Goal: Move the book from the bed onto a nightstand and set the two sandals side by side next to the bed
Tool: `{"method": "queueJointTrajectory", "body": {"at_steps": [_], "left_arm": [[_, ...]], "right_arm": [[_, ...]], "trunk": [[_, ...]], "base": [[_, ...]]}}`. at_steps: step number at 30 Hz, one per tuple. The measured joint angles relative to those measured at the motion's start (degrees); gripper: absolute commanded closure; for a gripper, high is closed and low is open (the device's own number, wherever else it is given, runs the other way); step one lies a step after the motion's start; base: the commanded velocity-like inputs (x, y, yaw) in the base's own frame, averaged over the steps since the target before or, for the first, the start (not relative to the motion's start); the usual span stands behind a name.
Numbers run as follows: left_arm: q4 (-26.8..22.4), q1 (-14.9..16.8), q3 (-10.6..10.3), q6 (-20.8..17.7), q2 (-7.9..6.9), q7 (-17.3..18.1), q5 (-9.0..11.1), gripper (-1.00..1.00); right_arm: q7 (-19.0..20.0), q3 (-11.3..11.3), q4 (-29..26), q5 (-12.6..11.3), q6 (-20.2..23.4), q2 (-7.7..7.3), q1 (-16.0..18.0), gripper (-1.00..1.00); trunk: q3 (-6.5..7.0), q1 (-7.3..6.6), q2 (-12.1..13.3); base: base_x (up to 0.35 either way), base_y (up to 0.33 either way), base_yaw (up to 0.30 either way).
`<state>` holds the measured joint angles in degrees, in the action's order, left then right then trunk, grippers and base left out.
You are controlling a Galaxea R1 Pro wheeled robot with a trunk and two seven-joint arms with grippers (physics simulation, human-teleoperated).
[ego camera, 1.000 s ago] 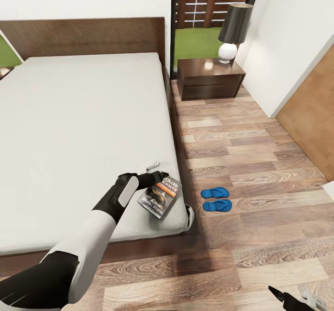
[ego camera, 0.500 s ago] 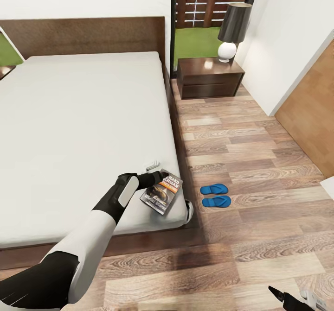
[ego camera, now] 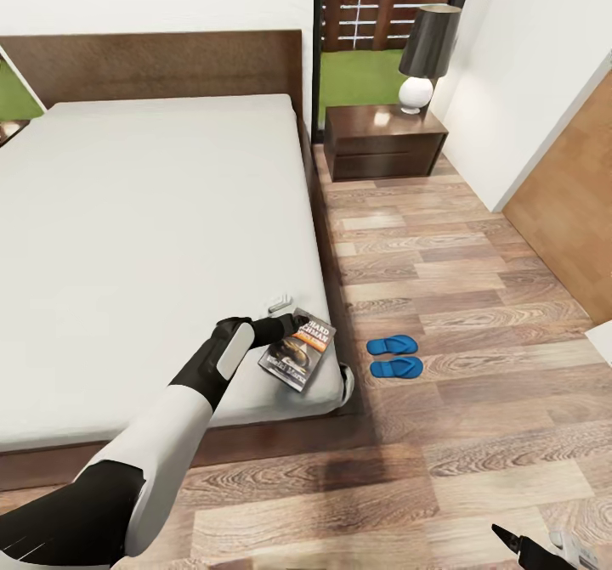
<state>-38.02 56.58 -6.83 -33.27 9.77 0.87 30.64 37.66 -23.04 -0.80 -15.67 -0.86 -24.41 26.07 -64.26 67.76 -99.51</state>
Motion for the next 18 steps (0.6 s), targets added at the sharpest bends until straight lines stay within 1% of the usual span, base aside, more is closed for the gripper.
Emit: {"method": "queueJointTrajectory", "body": {"at_steps": [3, 6, 18], "left_arm": [[0.00, 0.00, 0.00, 0.00, 0.00, 0.00, 0.02, -1.00], [0.00, 0.00, 0.00, 0.00, -0.01, 0.00, 0.03, -1.00], [0.00, 0.00, 0.01, 0.00, -0.01, 0.00, -0.01, -1.00]], "right_arm": [[0.00, 0.00, 0.00, 0.01, -0.01, 0.00, 0.01, -1.00], [0.00, 0.00, 0.00, 0.00, 0.01, -0.01, 0.00, -1.00], [0.00, 0.00, 0.00, 0.00, -0.02, 0.00, 0.01, -1.00]], "trunk": [[0.00, 0.00, 0.00], [0.00, -0.01, 0.00], [0.00, -0.02, 0.00]], "base": [[-0.164, 0.000, 0.000], [-0.058, 0.000, 0.000], [-0.009, 0.000, 0.000]]}}
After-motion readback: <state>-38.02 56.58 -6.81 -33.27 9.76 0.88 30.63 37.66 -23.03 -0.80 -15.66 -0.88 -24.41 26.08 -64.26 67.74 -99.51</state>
